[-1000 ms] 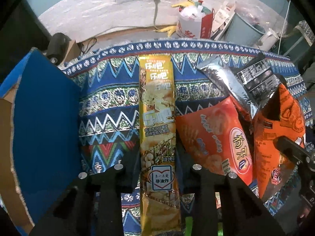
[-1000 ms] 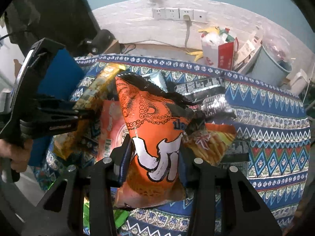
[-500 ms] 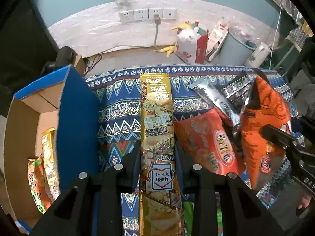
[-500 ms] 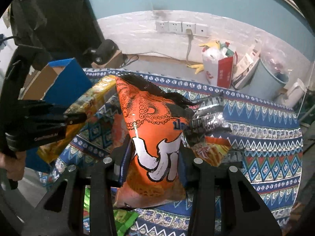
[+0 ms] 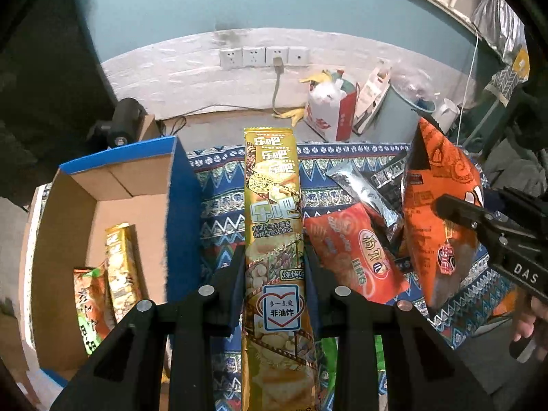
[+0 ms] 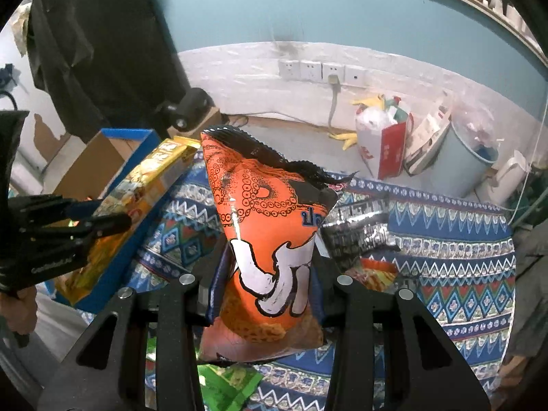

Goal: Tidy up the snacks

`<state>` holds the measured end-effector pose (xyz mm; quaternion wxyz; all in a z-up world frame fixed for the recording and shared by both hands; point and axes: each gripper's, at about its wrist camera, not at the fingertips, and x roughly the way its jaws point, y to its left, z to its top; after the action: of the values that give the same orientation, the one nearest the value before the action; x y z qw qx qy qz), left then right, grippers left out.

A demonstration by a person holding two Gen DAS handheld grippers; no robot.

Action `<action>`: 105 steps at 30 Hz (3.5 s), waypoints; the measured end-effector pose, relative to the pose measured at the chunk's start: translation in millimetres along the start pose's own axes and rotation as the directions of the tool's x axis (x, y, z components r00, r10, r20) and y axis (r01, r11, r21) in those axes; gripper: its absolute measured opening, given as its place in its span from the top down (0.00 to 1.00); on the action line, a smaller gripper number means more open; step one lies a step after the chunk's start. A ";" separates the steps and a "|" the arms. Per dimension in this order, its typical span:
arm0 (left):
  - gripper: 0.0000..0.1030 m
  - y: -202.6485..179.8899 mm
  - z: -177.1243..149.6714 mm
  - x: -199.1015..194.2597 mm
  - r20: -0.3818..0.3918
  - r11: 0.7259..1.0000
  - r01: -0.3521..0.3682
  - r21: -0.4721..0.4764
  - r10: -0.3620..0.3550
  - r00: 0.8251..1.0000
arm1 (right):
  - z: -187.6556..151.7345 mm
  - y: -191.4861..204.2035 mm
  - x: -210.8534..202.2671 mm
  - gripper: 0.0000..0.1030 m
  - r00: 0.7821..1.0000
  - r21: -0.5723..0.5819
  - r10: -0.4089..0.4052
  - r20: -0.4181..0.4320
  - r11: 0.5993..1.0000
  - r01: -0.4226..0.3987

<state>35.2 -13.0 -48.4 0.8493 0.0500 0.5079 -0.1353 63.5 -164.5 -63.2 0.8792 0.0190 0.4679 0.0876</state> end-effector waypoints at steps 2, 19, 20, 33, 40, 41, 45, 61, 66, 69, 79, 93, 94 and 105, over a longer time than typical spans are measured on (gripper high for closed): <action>0.70 4.4 -0.8 -7.4 0.007 1.000 0.005 -0.007 -0.004 1.000 | 2.8 2.7 -2.7 0.62 1.000 0.000 0.003 0.006 1.000 -0.003; 0.70 44.7 -7.4 -52.3 0.086 0.997 -0.002 -0.072 0.009 0.996 | 31.8 49.8 -6.7 0.62 0.998 -0.046 0.052 0.022 0.998 -0.051; 0.70 48.6 -8.0 -53.9 0.087 0.997 -0.002 -0.080 0.009 0.996 | 33.1 54.4 -5.9 0.62 0.998 -0.050 0.055 0.022 0.997 -0.054; 0.70 107.2 -27.2 -61.1 0.085 0.980 -0.054 -0.193 0.071 0.994 | 52.4 107.3 10.7 0.62 0.993 -0.109 0.115 0.007 0.988 -0.113; 0.70 140.3 -39.2 -58.4 0.061 0.962 -0.091 -0.258 0.110 0.992 | 61.2 141.1 19.8 0.62 0.988 -0.147 0.155 -0.004 0.977 -0.153; 0.70 144.4 -41.0 -57.5 0.057 0.960 -0.097 -0.264 0.116 0.992 | 61.8 144.8 20.6 0.62 0.987 -0.151 0.159 -0.005 0.976 -0.158; 0.69 161.2 -48.5 -51.6 0.038 0.949 -0.125 -0.289 0.141 0.989 | 64.9 164.9 25.9 0.62 0.983 -0.171 0.181 -0.015 0.969 -0.181; 0.34 191.4 -59.6 -49.2 -0.037 0.902 -0.246 -0.355 0.250 0.968 | 73.3 221.8 53.3 0.62 0.966 -0.200 0.246 -0.081 0.945 -0.257; 0.30 201.0 -66.4 -58.1 -0.047 0.880 -0.279 -0.384 0.283 0.958 | 73.6 234.7 61.2 0.62 0.962 -0.210 0.255 -0.101 0.939 -0.272; 0.30 205.3 -69.6 -62.2 -0.043 0.874 -0.275 -0.401 0.282 0.958 | 72.3 243.0 66.5 0.62 0.958 -0.219 0.261 -0.121 0.934 -0.283; 0.30 198.8 -65.3 -63.7 -0.032 0.882 -0.261 -0.392 0.271 0.962 | 70.8 241.9 63.3 0.41 0.961 -0.212 0.251 -0.116 0.939 -0.271; 0.26 153.3 -51.4 -58.7 -0.028 0.926 -0.158 -0.342 0.158 0.987 | 65.7 185.1 38.0 0.27 0.980 -0.159 0.182 -0.081 0.968 -0.193; 0.26 149.0 -50.2 -58.7 -0.028 0.929 -0.152 -0.337 0.151 0.988 | 64.0 179.1 36.3 0.27 0.982 -0.157 0.173 -0.079 0.970 -0.184; 0.23 92.0 -36.1 -49.5 -0.041 0.967 -0.091 -0.239 0.084 0.996 | 40.3 119.4 27.1 0.26 0.990 -0.098 0.098 -0.102 0.989 -0.109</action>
<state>8.2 92.0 -27.1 0.8465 -0.0289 0.5305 -0.0343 95.3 -40.4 -49.1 0.8495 -0.0068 0.5033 0.1582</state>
